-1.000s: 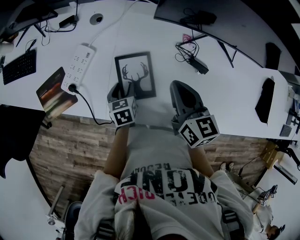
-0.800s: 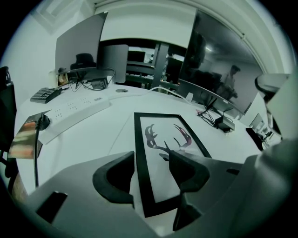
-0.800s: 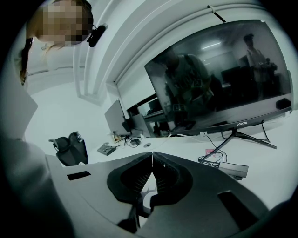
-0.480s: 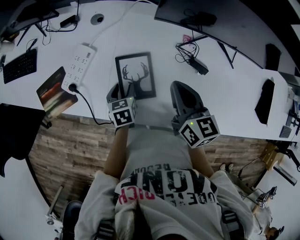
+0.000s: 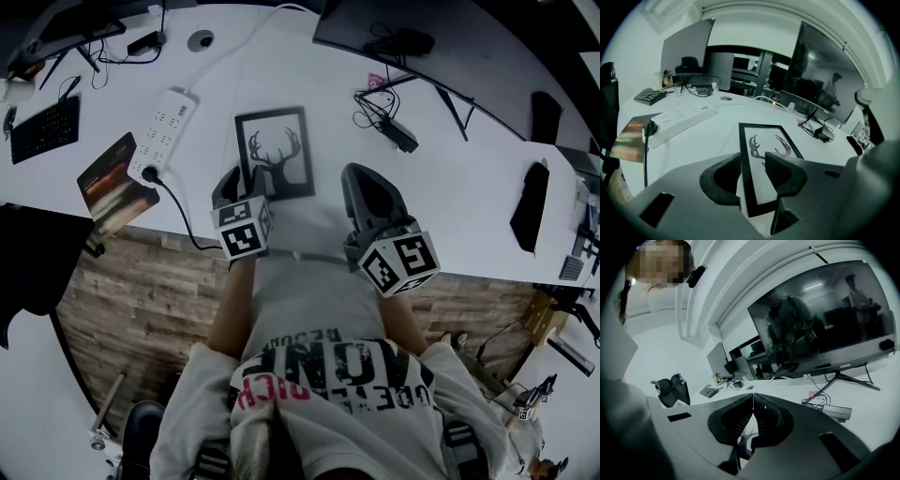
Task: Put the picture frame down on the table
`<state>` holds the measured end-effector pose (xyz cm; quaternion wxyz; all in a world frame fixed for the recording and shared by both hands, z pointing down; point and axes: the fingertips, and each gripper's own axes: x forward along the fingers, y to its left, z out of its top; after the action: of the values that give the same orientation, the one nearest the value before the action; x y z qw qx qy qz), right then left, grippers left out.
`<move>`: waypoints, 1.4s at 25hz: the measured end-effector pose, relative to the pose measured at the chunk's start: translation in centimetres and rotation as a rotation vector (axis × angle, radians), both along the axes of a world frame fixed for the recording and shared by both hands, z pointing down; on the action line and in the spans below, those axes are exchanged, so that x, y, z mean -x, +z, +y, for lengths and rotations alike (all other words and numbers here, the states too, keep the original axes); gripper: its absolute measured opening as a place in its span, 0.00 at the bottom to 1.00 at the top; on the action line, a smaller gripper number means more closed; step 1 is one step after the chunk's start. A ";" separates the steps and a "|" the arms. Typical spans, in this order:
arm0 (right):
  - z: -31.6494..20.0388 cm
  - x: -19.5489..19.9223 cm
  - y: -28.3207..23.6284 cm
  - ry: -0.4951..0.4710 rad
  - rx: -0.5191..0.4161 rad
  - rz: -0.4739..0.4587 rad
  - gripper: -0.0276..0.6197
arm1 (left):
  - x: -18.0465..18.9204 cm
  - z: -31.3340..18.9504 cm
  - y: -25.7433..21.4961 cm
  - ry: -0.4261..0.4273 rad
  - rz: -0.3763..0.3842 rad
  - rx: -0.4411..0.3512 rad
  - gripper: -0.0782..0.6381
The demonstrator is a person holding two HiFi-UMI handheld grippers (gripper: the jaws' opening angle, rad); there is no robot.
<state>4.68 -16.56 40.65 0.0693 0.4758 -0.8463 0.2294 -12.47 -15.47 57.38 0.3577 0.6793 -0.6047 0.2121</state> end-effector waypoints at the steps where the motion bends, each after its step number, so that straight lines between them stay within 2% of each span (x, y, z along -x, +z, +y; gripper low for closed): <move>1: 0.0 0.1 0.0 -0.001 -0.002 0.000 0.05 | 0.1 0.0 -0.1 -0.001 -0.005 -0.006 0.32; 11: 0.5 0.4 -0.6 -0.001 -0.021 -0.005 0.05 | 1.1 -0.1 -1.7 -0.022 -0.024 -0.058 0.18; 17: 0.8 0.8 -1.2 0.002 -0.040 -0.011 0.05 | 1.4 -0.4 -3.6 -0.019 -0.027 -0.120 0.12; 21: 1.2 1.1 -1.8 0.000 -0.060 -0.016 0.05 | 1.5 -0.7 -6.3 -0.010 -0.025 -0.206 0.11; 35: 1.9 1.9 -5.6 0.011 -0.204 0.025 0.05 | 2.7 -2.8 -21.6 0.055 -0.053 -0.608 0.11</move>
<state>2.76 -14.61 35.03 0.0300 0.4881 -0.8615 0.1366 -15.14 -18.25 35.75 0.1160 0.7655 -0.6310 0.0485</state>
